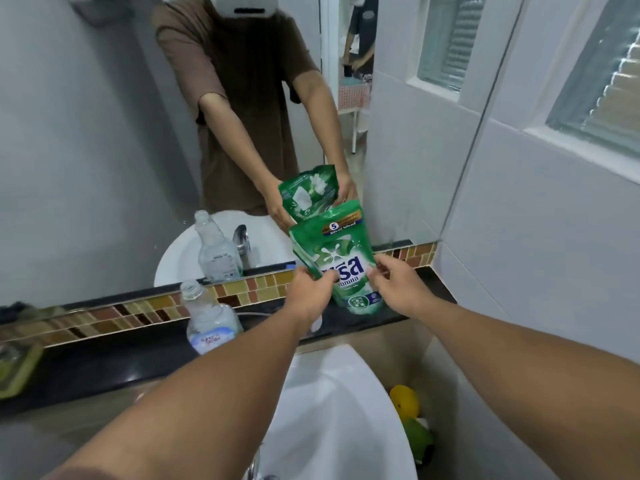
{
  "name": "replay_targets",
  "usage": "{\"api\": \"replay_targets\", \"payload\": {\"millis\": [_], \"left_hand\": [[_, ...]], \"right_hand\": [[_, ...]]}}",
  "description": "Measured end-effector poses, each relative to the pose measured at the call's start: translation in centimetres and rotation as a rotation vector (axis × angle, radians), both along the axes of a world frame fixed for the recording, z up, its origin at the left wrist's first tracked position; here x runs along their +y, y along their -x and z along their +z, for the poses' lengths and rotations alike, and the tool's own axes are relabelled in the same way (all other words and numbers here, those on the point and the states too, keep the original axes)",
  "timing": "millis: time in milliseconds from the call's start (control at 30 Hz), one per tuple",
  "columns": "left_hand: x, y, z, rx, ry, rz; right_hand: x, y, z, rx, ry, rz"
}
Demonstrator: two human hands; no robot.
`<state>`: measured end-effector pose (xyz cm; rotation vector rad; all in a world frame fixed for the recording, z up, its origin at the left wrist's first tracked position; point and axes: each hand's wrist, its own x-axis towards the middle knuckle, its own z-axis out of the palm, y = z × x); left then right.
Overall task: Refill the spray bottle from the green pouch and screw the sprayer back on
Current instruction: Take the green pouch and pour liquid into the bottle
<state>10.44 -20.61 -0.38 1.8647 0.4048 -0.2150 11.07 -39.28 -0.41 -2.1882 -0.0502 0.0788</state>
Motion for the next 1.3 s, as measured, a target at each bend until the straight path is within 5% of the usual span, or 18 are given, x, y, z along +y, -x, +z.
{"api": "replay_targets", "payload": {"millis": [300, 900, 1300], "left_hand": [[4.8, 3.8, 1.5, 0.072, 0.263, 0.251], [9.6, 4.9, 6.7, 0.088, 0.638, 0.308], [9.5, 5.5, 6.5, 0.05, 0.775, 0.328]], "right_hand": [[7.6, 0.6, 4.9, -0.063, 0.293, 0.157], [16.8, 0.5, 14.8, -0.233, 0.644, 0.33], [17.8, 0.4, 15.4, -0.285, 0.807, 0.396]]}}
